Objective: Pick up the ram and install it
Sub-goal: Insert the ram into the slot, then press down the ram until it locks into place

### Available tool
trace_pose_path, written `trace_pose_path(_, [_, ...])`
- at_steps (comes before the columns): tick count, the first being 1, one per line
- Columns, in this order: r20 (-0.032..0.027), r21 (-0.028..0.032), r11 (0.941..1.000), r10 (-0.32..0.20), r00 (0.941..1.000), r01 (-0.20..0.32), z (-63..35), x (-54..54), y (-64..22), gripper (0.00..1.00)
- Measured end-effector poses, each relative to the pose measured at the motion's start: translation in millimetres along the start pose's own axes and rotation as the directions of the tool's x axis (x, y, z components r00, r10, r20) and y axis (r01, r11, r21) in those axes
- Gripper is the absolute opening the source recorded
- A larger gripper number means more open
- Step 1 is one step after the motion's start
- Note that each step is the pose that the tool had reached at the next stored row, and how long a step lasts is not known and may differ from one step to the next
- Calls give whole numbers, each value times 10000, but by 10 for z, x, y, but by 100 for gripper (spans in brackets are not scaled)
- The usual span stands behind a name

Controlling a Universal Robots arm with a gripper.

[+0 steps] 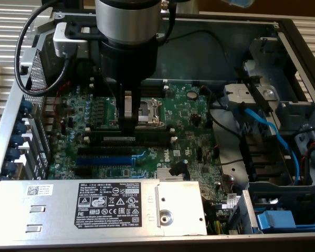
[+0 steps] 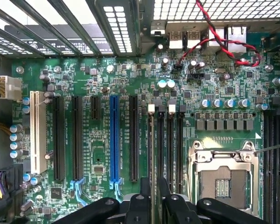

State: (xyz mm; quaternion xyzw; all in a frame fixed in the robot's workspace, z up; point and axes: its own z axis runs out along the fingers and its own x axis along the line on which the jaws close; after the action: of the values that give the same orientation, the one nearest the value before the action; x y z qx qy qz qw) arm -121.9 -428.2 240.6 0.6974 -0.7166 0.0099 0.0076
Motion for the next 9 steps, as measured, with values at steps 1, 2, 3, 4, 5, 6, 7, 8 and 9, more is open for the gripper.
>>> trace_pose_path(1, [2, 2, 10000, 0, 10000, 0, -13, 0, 0, 20])
trace_pose_path(2, [2, 1, 10000, 0, 10000, 0, -17, 0, 0, 20])
trace_pose_path(3, [2, 2, 10000, 0, 10000, 0, -17, 0, 0, 20])
trace_pose_path(4, [2, 2, 10000, 0, 10000, 0, -17, 0, 0, 20])
trace_pose_path(5, [2, 2, 10000, 0, 10000, 0, -17, 0, 0, 20])
trace_pose_path(6, [2, 2, 10000, 0, 10000, 0, -17, 0, 0, 20])
trace_pose_path(7, [1, 1, 10000, 0, 10000, 0, -17, 0, 0, 20])
trace_pose_path(8, [1, 1, 10000, 0, 10000, 0, -17, 0, 0, 20])
trace_pose_path(9, [1, 1, 10000, 0, 10000, 0, -17, 0, 0, 20])
